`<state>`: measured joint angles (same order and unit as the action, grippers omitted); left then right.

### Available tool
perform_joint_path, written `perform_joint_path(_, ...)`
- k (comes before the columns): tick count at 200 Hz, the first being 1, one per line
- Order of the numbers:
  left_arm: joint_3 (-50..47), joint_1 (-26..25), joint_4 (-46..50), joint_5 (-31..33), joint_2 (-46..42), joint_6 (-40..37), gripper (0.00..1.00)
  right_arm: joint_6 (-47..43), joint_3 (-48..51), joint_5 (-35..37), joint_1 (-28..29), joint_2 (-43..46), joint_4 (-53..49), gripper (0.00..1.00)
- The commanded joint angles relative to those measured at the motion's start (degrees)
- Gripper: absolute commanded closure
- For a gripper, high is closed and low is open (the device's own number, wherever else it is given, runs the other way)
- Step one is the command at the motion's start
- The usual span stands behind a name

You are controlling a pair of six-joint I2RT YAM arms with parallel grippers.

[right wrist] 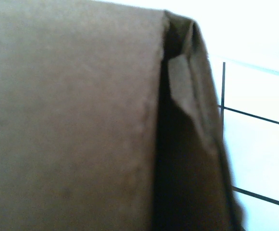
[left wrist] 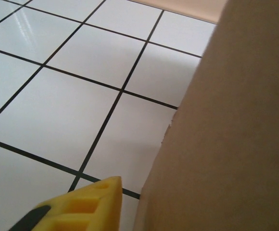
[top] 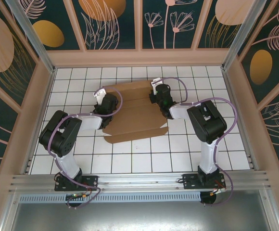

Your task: Fold the paper box

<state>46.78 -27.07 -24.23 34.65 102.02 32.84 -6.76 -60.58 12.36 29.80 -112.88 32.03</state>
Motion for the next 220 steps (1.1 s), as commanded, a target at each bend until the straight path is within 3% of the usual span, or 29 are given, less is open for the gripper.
perform_joint_path(1,-1.8,1.3,-0.2,3.2,0.7,0.8,0.82,-1.1,1.5,2.5,-0.6,-0.1,-4.3,1.0)
perform_joint_path(14,-1.0,1.4,0.4,4.0,1.4,1.8,0.92,-1.2,1.4,2.5,-0.5,-0.2,-4.4,1.0)
perform_joint_path(43,1.6,1.1,1.4,3.7,2.9,3.5,0.99,-1.4,1.1,3.8,0.1,-0.4,-4.2,1.0)
perform_joint_path(93,1.0,0.8,2.8,6.5,2.6,5.2,1.0,-1.2,1.1,4.9,0.2,-0.6,-3.9,1.0)
perform_joint_path(113,-0.9,0.8,3.0,7.8,0.8,5.4,0.85,-1.1,1.1,5.3,0.0,-0.6,-3.8,1.0)
perform_joint_path(136,-3.3,0.9,1.7,5.4,-1.6,4.2,0.58,-0.4,1.4,5.7,-0.3,-0.4,-3.6,1.0)
perform_joint_path(182,-10.8,0.9,-5.5,-4.9,-10.6,1.3,0.35,-0.1,2.0,5.7,-0.5,0.1,-3.0,0.97)
perform_joint_path(197,-13.1,0.9,-7.8,-10.7,-14.0,0.2,0.3,-0.1,2.1,5.8,-0.5,0.2,-2.9,0.95)
perform_joint_path(220,-16.7,0.8,-9.9,-14.5,-19.7,0.7,0.28,0.0,2.3,5.9,-0.4,0.3,-2.7,0.93)
